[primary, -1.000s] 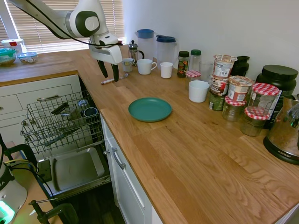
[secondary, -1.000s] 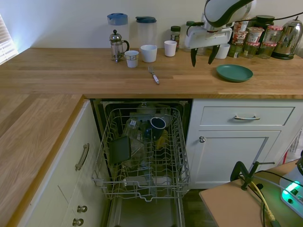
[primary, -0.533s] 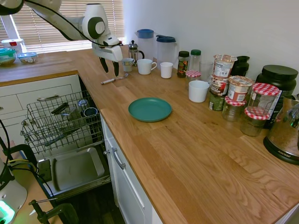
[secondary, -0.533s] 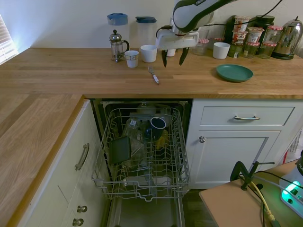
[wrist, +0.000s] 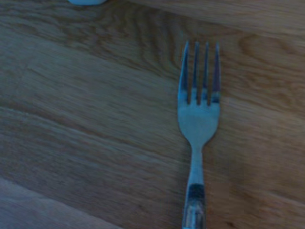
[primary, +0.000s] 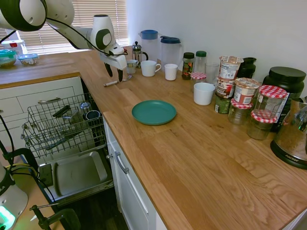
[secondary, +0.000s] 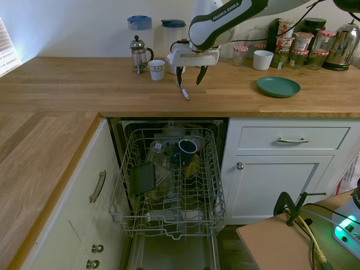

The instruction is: Put the fork in the dishwasher

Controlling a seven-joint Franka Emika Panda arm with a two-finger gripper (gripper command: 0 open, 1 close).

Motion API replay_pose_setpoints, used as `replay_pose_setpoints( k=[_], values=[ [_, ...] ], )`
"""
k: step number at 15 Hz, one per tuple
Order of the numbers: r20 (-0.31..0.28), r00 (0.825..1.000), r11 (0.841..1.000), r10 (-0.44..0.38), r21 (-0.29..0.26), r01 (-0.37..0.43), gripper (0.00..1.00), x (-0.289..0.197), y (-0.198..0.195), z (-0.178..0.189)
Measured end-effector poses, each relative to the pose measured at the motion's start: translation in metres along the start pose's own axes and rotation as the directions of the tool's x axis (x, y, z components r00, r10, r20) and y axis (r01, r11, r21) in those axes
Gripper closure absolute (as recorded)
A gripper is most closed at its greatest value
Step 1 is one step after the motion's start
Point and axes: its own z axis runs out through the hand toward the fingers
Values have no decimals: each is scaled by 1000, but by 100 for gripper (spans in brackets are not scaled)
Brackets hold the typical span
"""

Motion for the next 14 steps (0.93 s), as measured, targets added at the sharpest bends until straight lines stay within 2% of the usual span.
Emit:
replay_pose_setpoints(
  k=[6, 7, 14],
  values=[
    [-67, 998, 1000, 17, -23, -19, 0, -3, -21, 27],
    [-74, 997, 999, 21, -27, -23, 100, -1, -22, 28],
    [-76, 997, 999, 32, -39, -35, 100, -1, -25, 29]
  ],
)
